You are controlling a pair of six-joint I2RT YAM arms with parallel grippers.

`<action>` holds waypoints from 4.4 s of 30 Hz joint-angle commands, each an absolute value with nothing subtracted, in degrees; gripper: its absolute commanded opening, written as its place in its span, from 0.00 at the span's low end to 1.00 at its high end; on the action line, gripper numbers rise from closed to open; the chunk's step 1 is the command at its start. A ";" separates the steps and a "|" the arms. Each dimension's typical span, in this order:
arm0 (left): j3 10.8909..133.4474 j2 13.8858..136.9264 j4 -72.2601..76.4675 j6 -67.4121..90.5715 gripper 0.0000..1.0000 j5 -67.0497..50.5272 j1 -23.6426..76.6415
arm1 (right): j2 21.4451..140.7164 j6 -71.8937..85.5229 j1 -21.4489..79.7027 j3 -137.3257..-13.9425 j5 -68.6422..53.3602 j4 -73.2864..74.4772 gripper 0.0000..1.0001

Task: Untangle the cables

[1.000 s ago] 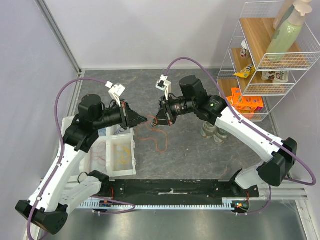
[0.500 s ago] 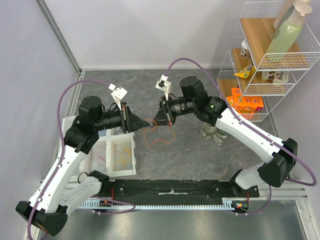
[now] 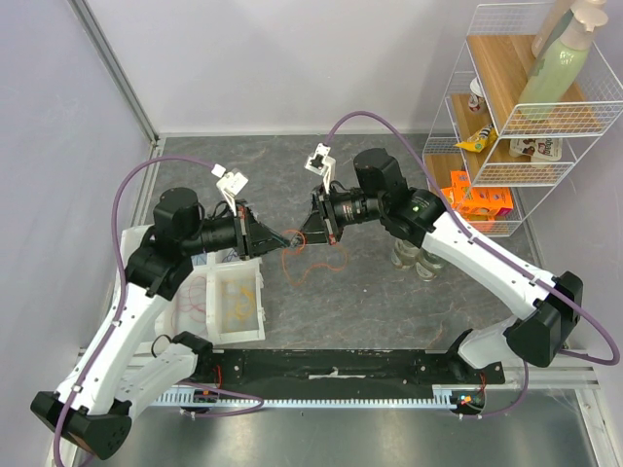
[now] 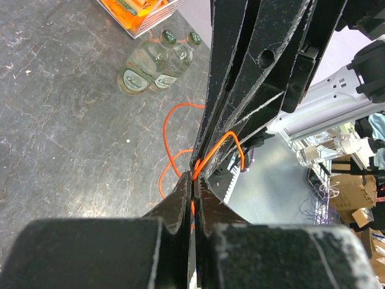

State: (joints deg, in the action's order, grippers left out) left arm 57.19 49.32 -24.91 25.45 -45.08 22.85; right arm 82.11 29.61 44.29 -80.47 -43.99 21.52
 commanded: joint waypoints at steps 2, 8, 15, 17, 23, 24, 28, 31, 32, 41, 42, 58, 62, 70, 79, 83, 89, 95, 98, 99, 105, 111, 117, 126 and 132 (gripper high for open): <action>58.97 47.73 -28.56 22.85 0.02 -40.89 22.68 | 81.21 32.61 44.30 -80.59 -45.36 14.94 0.08; 59.24 43.25 -37.25 25.22 0.02 -22.01 22.76 | 81.56 30.06 44.12 -82.70 -30.10 22.48 0.52; 67.04 41.92 -57.53 31.98 0.02 11.55 22.68 | 80.60 31.28 39.22 -82.45 -10.28 33.92 0.79; 70.30 42.97 -63.87 33.92 0.02 20.09 22.76 | 79.90 31.90 35.61 -80.26 -11.94 34.63 0.79; 77.33 41.57 -69.43 34.54 0.02 33.73 22.68 | 78.13 28.57 33.40 -77.17 -14.50 36.12 0.79; 79.43 41.83 -69.96 34.63 0.02 34.97 22.76 | 78.05 28.30 33.40 -76.99 -14.76 36.12 0.79; 91.38 42.63 -67.69 32.62 0.02 36.22 22.68 | 78.31 28.39 33.40 -75.68 -16.96 35.60 0.79; 98.15 42.45 -61.98 28.66 0.02 33.14 22.76 | 78.92 28.22 33.40 -75.32 -18.01 35.07 0.79; 100.52 42.45 -61.01 27.96 0.02 32.96 22.76 | 79.19 28.04 33.40 -75.41 -18.28 34.89 0.79; 109.69 48.33 -65.12 18.56 0.02 49.20 22.76 | 80.25 27.25 33.40 -77.08 -19.07 34.63 0.79; 108.56 49.47 -66.17 18.63 0.01 51.13 22.76 | 79.90 27.42 33.40 -76.82 -19.16 34.63 0.79; 71.36 45.26 -70.14 34.20 0.02 65.56 18.20 | 74.18 27.25 33.13 -73.92 -18.28 36.73 0.79; 77.51 45.18 -60.94 21.13 0.02 67.32 17.84 | 74.18 27.77 33.14 -74.09 -18.28 36.83 0.79; 86.04 46.85 -49.41 4.50 0.02 69.34 17.84 | 75.06 28.74 33.22 -75.06 -18.81 36.39 0.79; 68.31 41.84 -40.85 -0.03 0.02 71.11 17.75 | 74.36 28.74 33.13 -74.36 -18.55 36.56 0.79; 64.17 41.92 -54.99 18.59 0.02 67.34 16.97 | 73.65 28.56 33.13 -74.01 -18.20 36.65 0.79; 57.48 42.18 -52.20 21.26 0.02 63.90 11.97 | 73.74 28.48 33.13 -73.91 -18.11 37.09 0.79; 60.73 45.88 -64.14 35.83 0.02 59.16 3.61 | 73.04 28.65 33.13 -73.83 -16.96 37.35 0.79; 61.87 46.05 -70.99 44.97 0.02 55.38 2.29 | 73.12 28.83 33.13 -73.74 -16.96 37.35 0.79; 61.87 45.97 -73.28 48.48 0.02 54.07 2.20 | 72.95 28.83 33.13 -73.65 -16.96 37.27 0.79; 57.93 47.63 -76.29 60.20 0.02 47.65 0.09 | 73.39 29.09 33.13 -74.00 -17.40 37.35 0.79; 54.15 55.10 -73.75 60.65 0.02 45.70 -5.80 | 73.21 28.21 33.13 -75.76 -17.58 39.19 0.79; 49.92 58.00 -71.54 63.62 0.03 45.00 -8.08 | 70.75 27.42 33.13 -74.89 -17.49 40.69 0.79; 54.22 57.13 -76.28 66.36 0.52 47.81 -8.88 | 69.96 26.37 32.96 -75.06 -16.00 42.19 0.79; 63.18 57.04 -75.86 61.81 0.75 45.46 -8.79 | 72.24 26.37 32.96 -77.16 -16.17 42.19 0.79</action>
